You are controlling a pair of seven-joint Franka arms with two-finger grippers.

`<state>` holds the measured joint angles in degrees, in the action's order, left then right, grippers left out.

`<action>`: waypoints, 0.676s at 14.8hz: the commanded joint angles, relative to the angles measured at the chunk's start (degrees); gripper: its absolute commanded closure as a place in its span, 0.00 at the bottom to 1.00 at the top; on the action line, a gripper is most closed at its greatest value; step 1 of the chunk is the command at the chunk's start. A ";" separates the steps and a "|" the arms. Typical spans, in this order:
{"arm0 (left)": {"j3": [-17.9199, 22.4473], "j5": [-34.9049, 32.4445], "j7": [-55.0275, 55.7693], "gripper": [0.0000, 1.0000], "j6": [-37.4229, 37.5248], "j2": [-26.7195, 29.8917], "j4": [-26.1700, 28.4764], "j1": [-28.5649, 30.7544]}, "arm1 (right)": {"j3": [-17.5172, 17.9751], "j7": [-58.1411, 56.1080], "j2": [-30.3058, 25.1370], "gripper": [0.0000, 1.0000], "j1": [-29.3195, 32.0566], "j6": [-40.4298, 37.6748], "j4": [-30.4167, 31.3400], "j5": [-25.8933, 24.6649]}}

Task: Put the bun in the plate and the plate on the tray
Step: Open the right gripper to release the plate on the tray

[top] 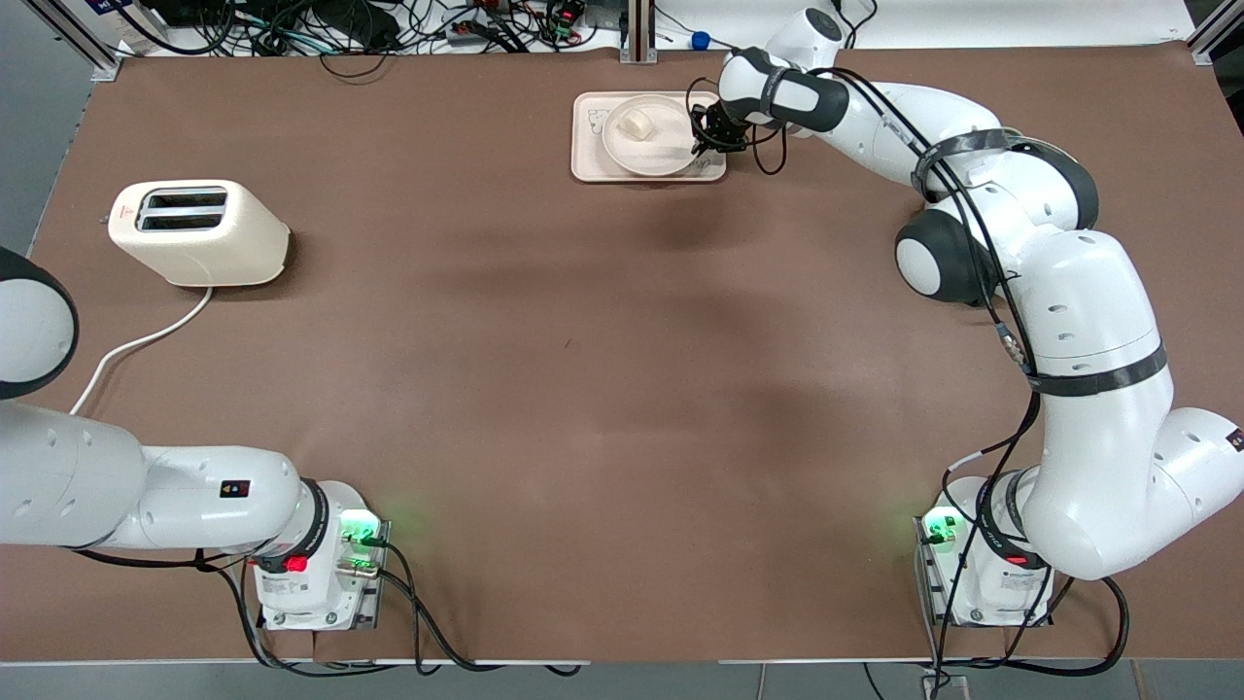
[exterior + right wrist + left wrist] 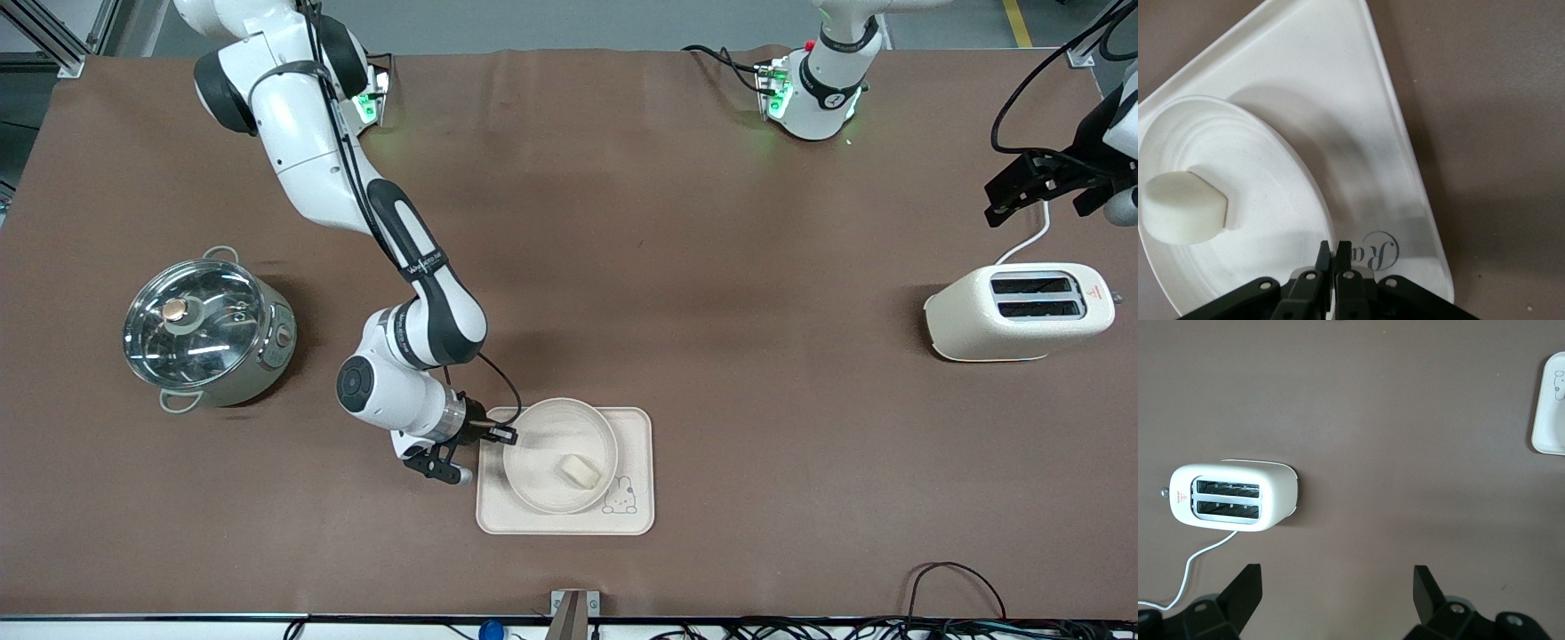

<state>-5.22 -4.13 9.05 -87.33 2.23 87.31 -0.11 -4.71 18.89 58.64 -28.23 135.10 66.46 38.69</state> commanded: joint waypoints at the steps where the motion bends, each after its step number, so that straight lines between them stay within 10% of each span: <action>1: 0.38 1.14 -1.14 0.00 0.14 1.02 0.66 -0.07 | -0.30 1.68 0.51 1.00 0.10 -0.98 -1.77 -1.95; 10: 0.38 2.20 -1.14 0.00 0.05 0.49 0.49 0.02 | -1.00 1.76 2.61 1.00 0.28 -0.63 -4.32 -1.95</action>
<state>-5.21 -3.07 8.98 -87.33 2.19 87.48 -0.11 -5.68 19.14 60.25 -28.20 135.01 64.32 37.79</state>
